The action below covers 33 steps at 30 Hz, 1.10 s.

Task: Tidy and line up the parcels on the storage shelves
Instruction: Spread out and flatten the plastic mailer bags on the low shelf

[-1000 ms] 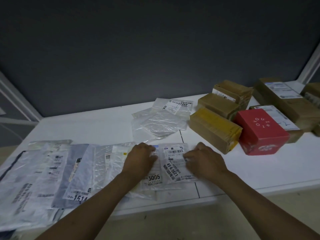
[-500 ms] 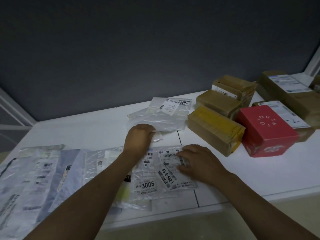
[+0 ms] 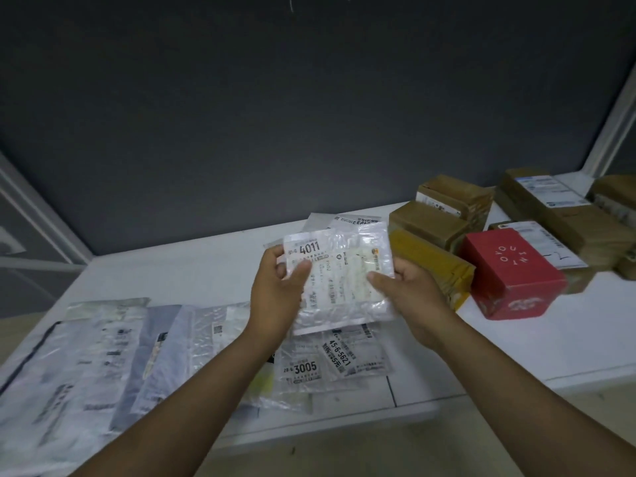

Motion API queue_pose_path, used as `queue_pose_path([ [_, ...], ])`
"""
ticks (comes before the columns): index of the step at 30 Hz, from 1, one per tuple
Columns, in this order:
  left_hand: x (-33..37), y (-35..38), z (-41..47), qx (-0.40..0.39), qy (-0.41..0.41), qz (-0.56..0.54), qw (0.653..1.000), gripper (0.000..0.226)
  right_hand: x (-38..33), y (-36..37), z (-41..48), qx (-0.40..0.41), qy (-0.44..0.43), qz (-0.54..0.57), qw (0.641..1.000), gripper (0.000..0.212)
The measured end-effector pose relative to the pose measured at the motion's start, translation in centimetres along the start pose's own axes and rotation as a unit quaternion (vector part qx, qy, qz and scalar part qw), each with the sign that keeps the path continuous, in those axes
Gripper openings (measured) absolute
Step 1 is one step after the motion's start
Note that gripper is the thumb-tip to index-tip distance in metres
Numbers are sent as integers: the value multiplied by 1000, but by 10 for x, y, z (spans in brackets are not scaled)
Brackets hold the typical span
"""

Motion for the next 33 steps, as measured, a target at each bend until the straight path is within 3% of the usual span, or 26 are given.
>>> queue_pose_path([
  [2, -14, 3, -7, -55, -84, -49, 994, 34, 2, -4, -3, 26, 19, 35, 999, 19],
  [6, -27, -7, -13, -54, -117, 2, 992, 18, 3, -1, -11, 13, 41, 49, 998, 20],
  [9, -15, -19, -13, -24, -71, 28, 997, 14, -4, -2, -13, 26, 10, -9, 1000, 34],
  [11, -3, -19, -12, -49, -12, 86, 995, 21, -12, -3, -16, 35, -11, -53, 998, 49],
  [13, 5, -17, -14, -74, 14, 93, 993, 27, -12, 2, -17, -1, 1, -72, 997, 44],
  [15, 8, -24, -13, -35, -3, 12, 999, 42, -11, 10, -23, -31, 30, -55, 998, 23],
  [17, -4, -30, -11, 12, -87, -123, 989, 57, -5, 15, -29, -19, 57, -18, 998, 10],
  [19, -19, -24, -15, -2, -170, -178, 969, 51, 4, 21, -30, -6, 84, 10, 996, 7],
  [21, -30, -25, -18, -17, -186, -101, 977, 41, 10, 31, -31, -6, 76, -18, 997, 11],
  [23, -30, -44, -15, 28, -139, 29, 989, 28, 10, 38, -29, -1, 12, -169, 986, 25],
  [26, -26, -78, -7, 83, -98, 120, 984, 30, 15, 68, -42, -92, -96, -416, 900, 63],
  [29, -34, -102, 0, 61, -99, 194, 974, 36, 43, 99, -55, -189, -181, -616, 743, 92],
  [31, -43, -112, -1, 37, -123, 217, 968, 34, 58, 107, -58, -217, -184, -679, 677, 90],
  [33, -49, -120, -2, 34, -139, 218, 965, 29, 55, 110, -58, -193, -219, -708, 643, 73],
])
Point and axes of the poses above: each hand's wrist, its own z-axis towards the middle knuckle, its own y-axis out of the palm, x = y × z, the point moved 8 cm from there along z, towards the middle knuckle, and after that the axes turned 6 degrees about -z, right-handed, at the moved point
